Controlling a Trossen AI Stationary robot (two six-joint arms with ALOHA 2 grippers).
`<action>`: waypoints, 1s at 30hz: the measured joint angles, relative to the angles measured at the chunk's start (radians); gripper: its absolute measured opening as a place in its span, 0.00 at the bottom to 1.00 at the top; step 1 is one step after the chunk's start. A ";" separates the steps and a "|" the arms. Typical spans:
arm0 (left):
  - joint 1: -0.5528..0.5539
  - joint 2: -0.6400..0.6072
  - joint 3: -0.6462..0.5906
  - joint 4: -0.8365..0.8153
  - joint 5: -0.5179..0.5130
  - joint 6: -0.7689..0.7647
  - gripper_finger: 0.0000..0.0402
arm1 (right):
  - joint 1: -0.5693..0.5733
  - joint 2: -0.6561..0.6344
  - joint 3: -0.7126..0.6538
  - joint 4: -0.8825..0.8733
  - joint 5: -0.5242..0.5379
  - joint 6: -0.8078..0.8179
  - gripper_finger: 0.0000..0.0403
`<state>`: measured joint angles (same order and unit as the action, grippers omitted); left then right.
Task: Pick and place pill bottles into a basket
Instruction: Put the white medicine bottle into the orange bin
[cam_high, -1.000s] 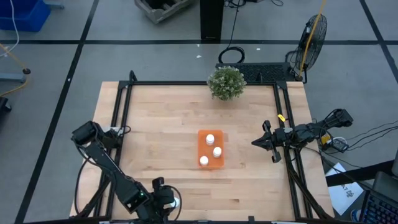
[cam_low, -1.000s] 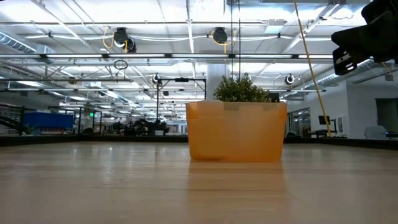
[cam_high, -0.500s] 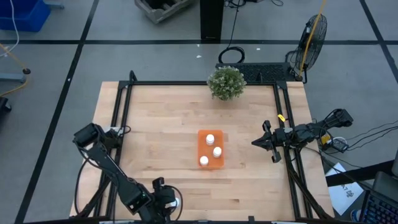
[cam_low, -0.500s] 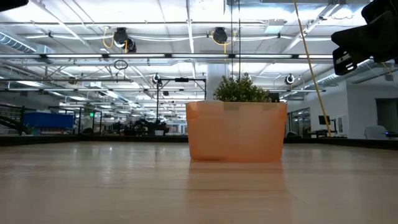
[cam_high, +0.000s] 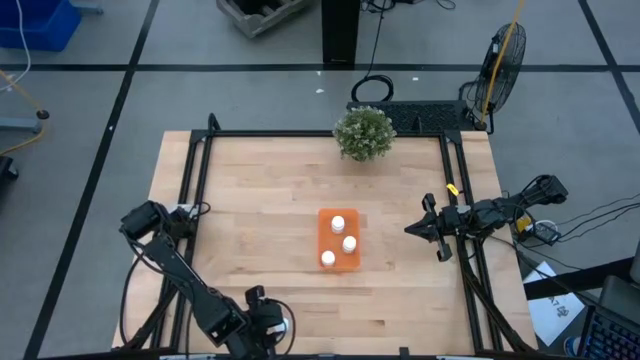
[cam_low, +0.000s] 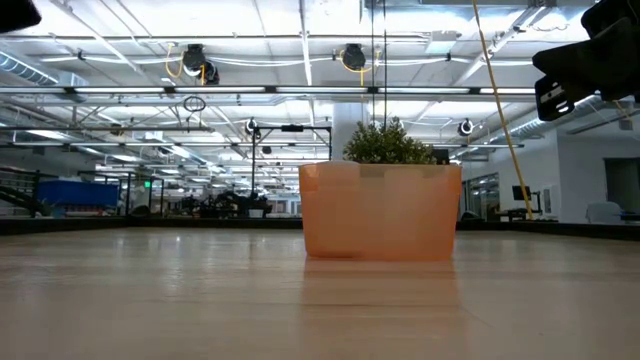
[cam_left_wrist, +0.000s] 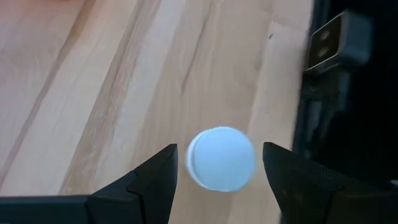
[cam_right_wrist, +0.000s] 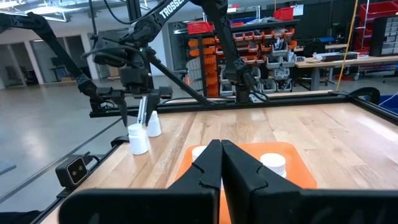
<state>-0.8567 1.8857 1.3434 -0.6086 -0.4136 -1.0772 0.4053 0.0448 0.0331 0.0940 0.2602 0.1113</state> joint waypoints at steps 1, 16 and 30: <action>0.000 0.008 0.000 -0.004 -0.001 -0.005 0.60 | 0.000 0.000 0.000 0.000 0.000 0.000 0.00; 0.036 0.023 0.002 0.033 0.068 -0.031 0.60 | 0.000 0.000 0.000 0.000 0.000 0.000 0.00; 0.043 0.026 -0.012 0.013 0.126 -0.069 0.60 | 0.000 0.000 0.000 0.000 0.000 0.000 0.00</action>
<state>-0.8137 1.9121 1.3312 -0.5956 -0.2881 -1.1462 0.4057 0.0450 0.0334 0.0940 0.2600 0.1116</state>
